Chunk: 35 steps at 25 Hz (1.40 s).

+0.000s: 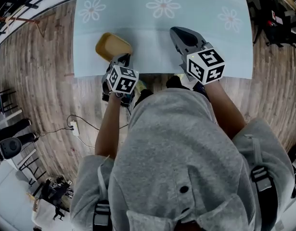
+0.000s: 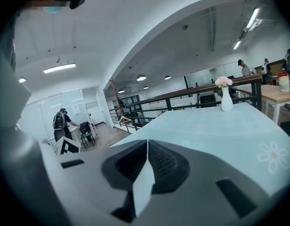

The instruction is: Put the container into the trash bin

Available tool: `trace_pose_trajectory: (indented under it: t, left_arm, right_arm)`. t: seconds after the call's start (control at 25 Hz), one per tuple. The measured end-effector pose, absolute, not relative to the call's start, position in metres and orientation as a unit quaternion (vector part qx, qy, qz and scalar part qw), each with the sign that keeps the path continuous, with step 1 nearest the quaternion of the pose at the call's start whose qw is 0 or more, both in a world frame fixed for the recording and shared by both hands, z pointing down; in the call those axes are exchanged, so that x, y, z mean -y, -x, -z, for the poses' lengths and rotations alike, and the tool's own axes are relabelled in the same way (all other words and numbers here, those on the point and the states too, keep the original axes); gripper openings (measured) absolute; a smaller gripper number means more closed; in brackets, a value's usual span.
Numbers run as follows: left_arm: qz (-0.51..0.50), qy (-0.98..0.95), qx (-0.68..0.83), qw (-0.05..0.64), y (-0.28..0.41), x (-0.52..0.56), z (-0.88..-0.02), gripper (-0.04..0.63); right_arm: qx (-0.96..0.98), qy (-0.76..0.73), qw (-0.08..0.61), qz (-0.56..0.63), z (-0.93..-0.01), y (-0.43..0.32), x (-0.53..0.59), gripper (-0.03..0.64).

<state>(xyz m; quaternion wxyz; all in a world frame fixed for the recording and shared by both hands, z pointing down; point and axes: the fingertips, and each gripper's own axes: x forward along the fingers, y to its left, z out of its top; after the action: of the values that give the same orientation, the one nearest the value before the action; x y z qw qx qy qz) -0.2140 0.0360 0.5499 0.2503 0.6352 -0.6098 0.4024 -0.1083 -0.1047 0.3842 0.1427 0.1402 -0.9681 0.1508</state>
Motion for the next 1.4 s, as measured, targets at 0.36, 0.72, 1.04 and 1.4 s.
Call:
trace_pose_trajectory:
  t: [0.36,0.72,1.04,1.4]
  left_arm:
    - [-0.351,-0.567,0.696,0.266,0.270,-0.132,-0.539,0.032]
    - [-0.307,-0.499,0.747,0.314,0.317,-0.254,-0.559,0.032]
    - [-0.286,-0.487,0.733,0.380,0.310,-0.320,-0.624,0.032]
    - [-0.278,-0.499,0.688,0.447,0.265,-0.341,-0.699,0.032]
  right_arm:
    - [0.974,-0.041,0.182,-0.133,-0.394,0.188,0.016,0.031]
    - [0.968,0.054,0.219,-0.109,-0.405,0.267,-0.085,0.031]
    - [0.956,0.089,0.261,-0.102,-0.437,0.297,-0.138,0.031]
    - [0.947,0.098,0.290,-0.093,-0.457,0.292,-0.149,0.031]
